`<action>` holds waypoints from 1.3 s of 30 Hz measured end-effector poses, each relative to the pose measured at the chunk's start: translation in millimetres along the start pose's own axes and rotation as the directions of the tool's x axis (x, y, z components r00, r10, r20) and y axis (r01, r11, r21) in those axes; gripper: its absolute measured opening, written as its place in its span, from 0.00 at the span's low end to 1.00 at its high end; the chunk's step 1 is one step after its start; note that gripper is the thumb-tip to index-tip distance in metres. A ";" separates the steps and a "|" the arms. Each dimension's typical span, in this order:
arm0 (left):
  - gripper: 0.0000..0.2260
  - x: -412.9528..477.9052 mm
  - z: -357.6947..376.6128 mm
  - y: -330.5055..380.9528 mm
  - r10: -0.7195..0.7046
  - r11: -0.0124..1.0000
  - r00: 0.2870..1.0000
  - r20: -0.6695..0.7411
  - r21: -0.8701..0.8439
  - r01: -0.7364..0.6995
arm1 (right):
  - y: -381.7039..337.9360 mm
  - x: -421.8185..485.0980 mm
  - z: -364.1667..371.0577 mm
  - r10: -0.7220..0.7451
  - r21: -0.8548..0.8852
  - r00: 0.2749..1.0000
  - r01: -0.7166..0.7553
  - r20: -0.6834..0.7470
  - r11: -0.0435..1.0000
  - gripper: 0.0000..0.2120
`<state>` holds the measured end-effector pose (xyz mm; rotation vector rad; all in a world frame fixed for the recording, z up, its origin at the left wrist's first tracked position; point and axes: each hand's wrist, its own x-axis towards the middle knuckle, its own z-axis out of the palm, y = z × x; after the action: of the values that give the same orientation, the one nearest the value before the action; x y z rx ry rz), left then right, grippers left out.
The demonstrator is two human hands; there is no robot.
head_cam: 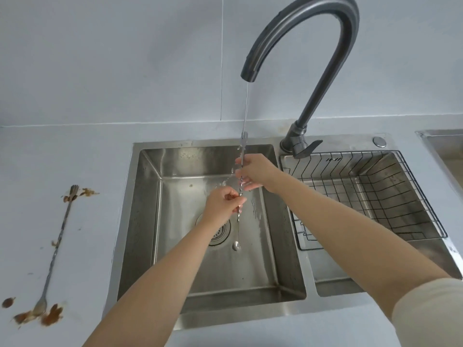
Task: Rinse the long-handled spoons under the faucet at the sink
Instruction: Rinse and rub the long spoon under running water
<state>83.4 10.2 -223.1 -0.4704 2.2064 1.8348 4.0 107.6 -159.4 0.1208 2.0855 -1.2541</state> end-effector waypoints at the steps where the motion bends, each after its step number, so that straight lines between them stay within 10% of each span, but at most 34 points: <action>1: 0.12 -0.9 4.4 -6.2 -0.016 0.999 1.000 0.017 0.045 0.015 | 11.8 -0.1 2.2 0.020 -0.051 1.000 -0.020 -0.002 0.998 0.21; 16: 0.07 -1.7 55.6 -83.5 -0.239 0.884 0.963 0.123 0.438 0.164 | 128.7 33.3 36.3 0.271 -0.191 0.958 -0.285 -0.100 0.939 0.13; 26: 0.15 15.9 95.0 -131.3 -0.456 0.854 0.888 0.062 0.312 0.417 | 187.4 67.6 49.2 0.266 -0.386 0.943 -0.325 -0.199 0.863 0.17; 39: 0.10 27.5 117.9 -165.5 -0.366 0.829 0.931 0.004 0.456 0.324 | 221.8 86.5 58.9 0.253 -0.419 0.898 -0.398 -0.360 0.816 0.08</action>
<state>119.2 96.4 -405.7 -0.6231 2.2072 1.0941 59.1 154.9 -393.7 0.4423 2.4358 -0.4991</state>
